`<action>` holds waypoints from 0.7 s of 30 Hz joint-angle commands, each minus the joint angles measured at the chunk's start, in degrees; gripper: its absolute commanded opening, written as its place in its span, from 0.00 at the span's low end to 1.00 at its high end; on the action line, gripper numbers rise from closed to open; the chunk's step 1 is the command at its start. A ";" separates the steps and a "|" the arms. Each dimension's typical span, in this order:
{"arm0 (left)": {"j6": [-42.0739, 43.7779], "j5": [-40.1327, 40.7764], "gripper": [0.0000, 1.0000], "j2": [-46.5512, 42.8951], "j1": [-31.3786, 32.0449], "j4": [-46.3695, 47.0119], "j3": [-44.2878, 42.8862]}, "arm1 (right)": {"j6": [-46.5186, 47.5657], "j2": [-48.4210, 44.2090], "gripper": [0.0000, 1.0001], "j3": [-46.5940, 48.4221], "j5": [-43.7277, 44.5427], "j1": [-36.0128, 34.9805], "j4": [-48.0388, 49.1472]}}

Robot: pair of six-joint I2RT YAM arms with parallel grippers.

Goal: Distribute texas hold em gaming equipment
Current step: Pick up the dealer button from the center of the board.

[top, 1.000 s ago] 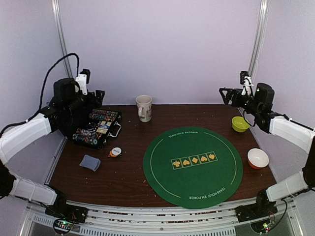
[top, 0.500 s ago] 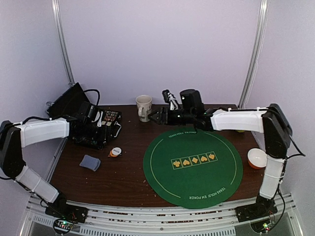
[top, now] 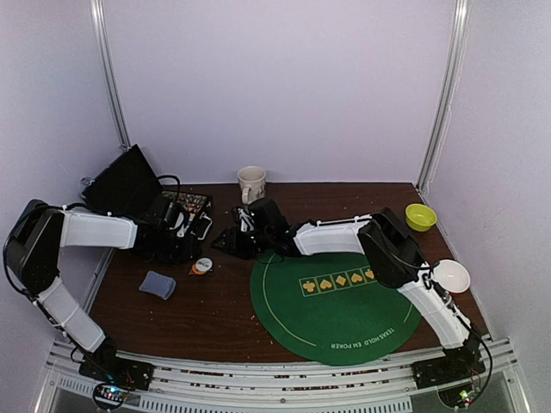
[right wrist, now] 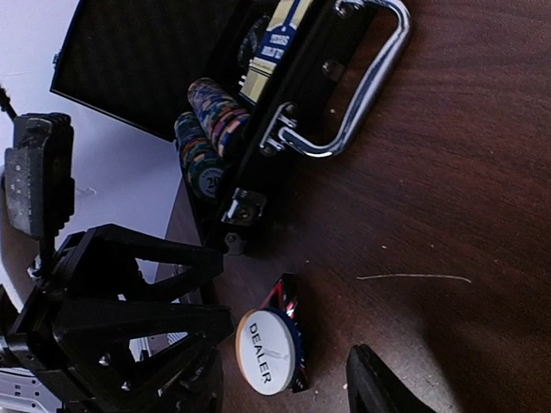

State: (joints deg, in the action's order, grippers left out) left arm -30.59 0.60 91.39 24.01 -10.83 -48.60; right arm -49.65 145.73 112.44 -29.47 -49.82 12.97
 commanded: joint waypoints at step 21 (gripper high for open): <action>-2.02 -3.79 0.46 2.50 0.16 8.50 4.71 | -10.48 11.50 0.32 9.44 -10.58 -1.08 0.71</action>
State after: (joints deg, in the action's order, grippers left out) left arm -31.88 -1.89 93.56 24.01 -5.32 -44.97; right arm -59.72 154.80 119.74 -38.54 -50.15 15.40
